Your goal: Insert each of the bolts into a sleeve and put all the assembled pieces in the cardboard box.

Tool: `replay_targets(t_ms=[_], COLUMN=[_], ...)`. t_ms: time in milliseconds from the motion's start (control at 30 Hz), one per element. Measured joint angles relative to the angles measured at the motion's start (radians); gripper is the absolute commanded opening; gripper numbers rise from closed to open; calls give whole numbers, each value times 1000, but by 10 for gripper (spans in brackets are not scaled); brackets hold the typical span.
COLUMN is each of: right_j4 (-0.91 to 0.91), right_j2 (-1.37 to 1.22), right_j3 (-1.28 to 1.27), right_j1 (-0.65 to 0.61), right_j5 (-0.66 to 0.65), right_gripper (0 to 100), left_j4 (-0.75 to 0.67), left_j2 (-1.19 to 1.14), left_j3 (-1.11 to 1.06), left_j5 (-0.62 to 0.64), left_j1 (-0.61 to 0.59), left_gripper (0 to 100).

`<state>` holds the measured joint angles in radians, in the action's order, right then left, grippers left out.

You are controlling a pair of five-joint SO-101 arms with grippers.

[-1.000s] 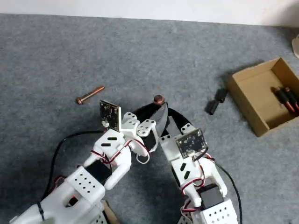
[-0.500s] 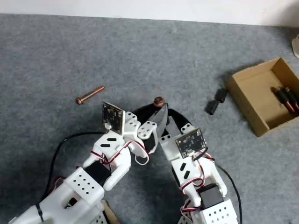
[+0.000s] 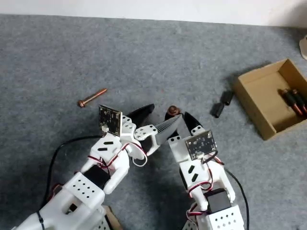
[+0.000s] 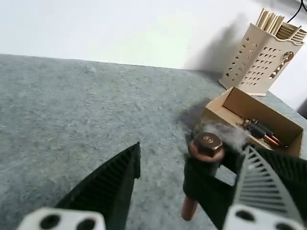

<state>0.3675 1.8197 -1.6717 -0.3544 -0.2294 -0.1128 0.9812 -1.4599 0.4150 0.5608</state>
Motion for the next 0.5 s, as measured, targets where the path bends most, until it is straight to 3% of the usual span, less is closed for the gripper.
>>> replay_targets(t_ms=[300,500], right_j4=[9,150], right_j2=[0,0], right_j3=[0,2], right_j1=[115,137], right_j5=[0,2], right_gripper=[5,5], left_j4=[0,9], left_j2=[3,-12], left_j3=[0,-11], left_j5=[2,-6], left_j1=[-21,-28], left_gripper=[322,322])
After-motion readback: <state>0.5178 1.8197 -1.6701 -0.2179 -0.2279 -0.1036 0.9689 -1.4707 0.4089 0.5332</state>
